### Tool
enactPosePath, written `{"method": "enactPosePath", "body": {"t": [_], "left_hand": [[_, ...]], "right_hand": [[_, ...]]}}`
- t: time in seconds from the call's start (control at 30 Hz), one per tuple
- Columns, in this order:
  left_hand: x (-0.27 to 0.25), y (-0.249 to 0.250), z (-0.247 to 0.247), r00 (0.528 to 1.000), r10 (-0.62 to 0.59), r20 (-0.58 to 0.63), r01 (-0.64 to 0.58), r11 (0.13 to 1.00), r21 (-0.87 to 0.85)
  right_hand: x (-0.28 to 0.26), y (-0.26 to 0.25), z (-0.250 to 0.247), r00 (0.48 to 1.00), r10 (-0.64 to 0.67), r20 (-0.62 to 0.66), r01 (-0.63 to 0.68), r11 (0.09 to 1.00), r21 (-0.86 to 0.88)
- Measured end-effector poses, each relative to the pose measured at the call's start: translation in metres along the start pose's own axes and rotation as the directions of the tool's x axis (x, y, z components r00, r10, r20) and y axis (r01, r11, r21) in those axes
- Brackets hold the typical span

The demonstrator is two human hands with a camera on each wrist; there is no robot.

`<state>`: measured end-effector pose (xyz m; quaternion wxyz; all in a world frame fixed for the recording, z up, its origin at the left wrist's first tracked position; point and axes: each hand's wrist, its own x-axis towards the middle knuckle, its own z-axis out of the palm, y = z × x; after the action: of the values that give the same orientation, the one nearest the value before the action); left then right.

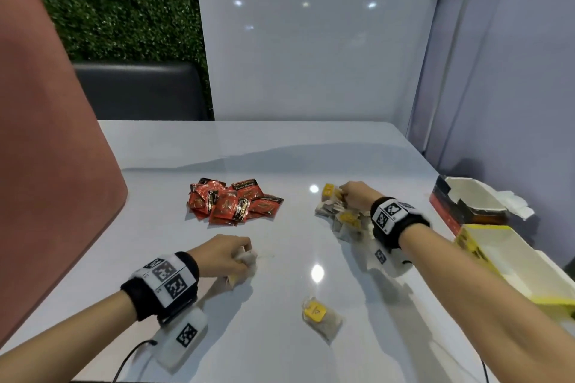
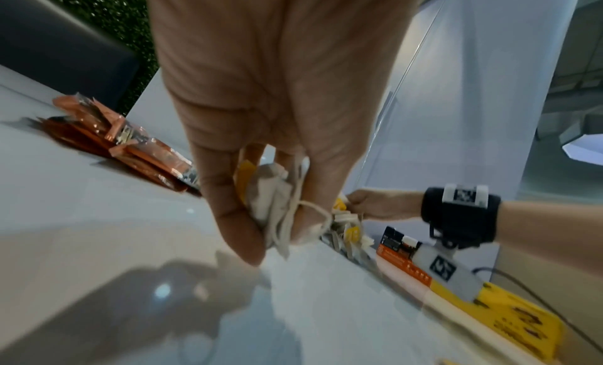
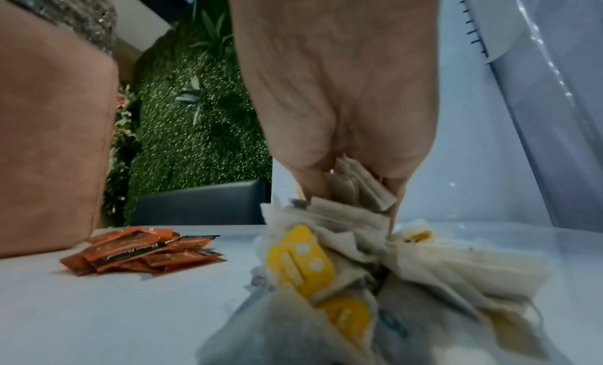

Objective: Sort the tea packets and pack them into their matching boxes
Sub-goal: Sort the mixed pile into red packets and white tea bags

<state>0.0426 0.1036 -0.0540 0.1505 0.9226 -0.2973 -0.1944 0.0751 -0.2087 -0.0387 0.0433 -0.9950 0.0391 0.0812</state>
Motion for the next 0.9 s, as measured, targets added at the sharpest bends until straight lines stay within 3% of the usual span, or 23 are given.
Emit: {"method": "enactPosePath", "body": {"t": [0.13, 0.3, 0.33, 0.4, 0.47, 0.53, 0.7, 0.9], "left_hand": [[0.006, 0.013, -0.030, 0.998, 0.048, -0.035, -0.050, 0.997, -0.063], [0.040, 0.048, -0.071, 0.982, 0.090, -0.165, -0.102, 0.993, -0.061], [0.050, 0.056, -0.078, 0.978, 0.102, -0.180, -0.115, 0.991, -0.064], [0.073, 0.075, -0.091, 0.968, 0.133, -0.214, -0.143, 0.989, -0.030], [0.099, 0.096, -0.098, 0.955, 0.169, -0.242, -0.161, 0.985, 0.053], [0.122, 0.118, -0.097, 0.952, 0.195, -0.235, -0.174, 0.979, 0.107], [0.165, 0.151, -0.067, 0.957, 0.258, -0.129, -0.215, 0.936, 0.280], [0.195, 0.145, -0.023, 0.973, 0.228, -0.043, -0.207, 0.934, 0.291]], "right_hand": [[-0.009, 0.008, -0.013, 0.997, -0.055, -0.057, 0.056, 0.998, 0.018], [-0.067, -0.008, -0.021, 0.934, -0.189, -0.303, 0.201, 0.980, 0.008], [-0.086, -0.018, -0.014, 0.934, -0.241, -0.265, 0.254, 0.967, 0.016], [-0.120, -0.037, 0.008, 0.941, -0.333, -0.058, 0.336, 0.941, 0.043], [-0.142, -0.054, 0.028, 0.931, -0.330, 0.156, 0.326, 0.944, 0.053], [-0.149, -0.063, 0.043, 0.919, -0.306, 0.249, 0.310, 0.951, 0.026], [-0.147, -0.067, 0.059, 0.915, -0.351, 0.199, 0.352, 0.935, 0.027], [-0.150, -0.061, 0.062, 0.902, -0.407, 0.147, 0.374, 0.904, 0.207]]}}
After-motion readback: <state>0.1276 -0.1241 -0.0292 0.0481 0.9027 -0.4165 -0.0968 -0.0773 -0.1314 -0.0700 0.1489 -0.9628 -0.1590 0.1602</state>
